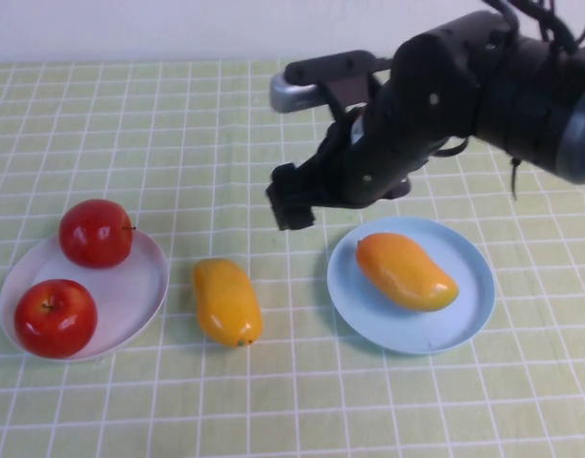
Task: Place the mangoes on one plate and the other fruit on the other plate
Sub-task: Put another type of fruit in the right plate
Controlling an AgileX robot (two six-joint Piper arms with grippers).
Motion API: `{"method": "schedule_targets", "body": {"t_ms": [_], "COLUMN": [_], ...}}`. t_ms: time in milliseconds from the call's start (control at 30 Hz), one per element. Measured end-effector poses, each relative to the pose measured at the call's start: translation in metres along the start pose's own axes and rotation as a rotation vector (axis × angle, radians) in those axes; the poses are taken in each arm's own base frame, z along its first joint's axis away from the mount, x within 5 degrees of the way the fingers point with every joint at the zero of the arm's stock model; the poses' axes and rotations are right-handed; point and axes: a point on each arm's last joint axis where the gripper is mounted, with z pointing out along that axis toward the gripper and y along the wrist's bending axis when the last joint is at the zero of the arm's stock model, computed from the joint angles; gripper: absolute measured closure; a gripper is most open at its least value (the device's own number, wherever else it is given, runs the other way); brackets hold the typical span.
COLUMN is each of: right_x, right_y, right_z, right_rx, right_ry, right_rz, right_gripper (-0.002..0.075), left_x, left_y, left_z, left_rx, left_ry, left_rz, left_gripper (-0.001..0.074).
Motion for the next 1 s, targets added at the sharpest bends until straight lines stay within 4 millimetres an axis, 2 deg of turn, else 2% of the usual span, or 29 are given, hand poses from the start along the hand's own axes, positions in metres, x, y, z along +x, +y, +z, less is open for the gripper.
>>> {"method": "schedule_targets", "body": {"t_ms": [67,167,267,367,600,833,867,933,1000], "right_x": [0.001,0.006,0.009,0.005,-0.002,0.011,0.01,0.01,0.01], "right_y": [0.017,0.042,0.056,0.067,0.074,0.078,0.078,0.078,0.078], "right_z": [0.011,0.042,0.074,0.092,0.116,0.146,0.145,0.145,0.145], "right_rx": [-0.047,-0.103,-0.12,-0.131,-0.134,-0.125,-0.125,-0.123,-0.12], "right_ry": [0.009,0.058,0.107,0.111,0.141,0.204,0.204,0.204,0.206], "right_rz": [-0.034,-0.084,-0.111,-0.124,-0.165,-0.194,-0.194,-0.198,-0.201], "right_gripper": [0.0064,0.0065,0.0065,0.0065,0.0065,0.0066,0.007,0.01,0.0181], "left_x": [0.0,0.0,0.0,0.0,0.0,0.0,0.0,0.0,0.0], "left_y": [0.0,0.0,0.0,0.0,0.0,0.0,0.0,0.0,0.0], "left_z": [0.0,0.0,0.0,0.0,0.0,0.0,0.0,0.0,0.0], "left_rx": [0.0,0.0,0.0,0.0,0.0,0.0,0.0,0.0,0.0], "left_ry": [0.0,0.0,0.0,0.0,0.0,0.0,0.0,0.0,0.0], "left_rz": [0.0,0.0,0.0,0.0,0.0,0.0,0.0,0.0,0.0], "left_gripper": [0.0731,0.0731,0.0731,0.0731,0.0731,0.0731,0.0731,0.0731,0.0731]}}
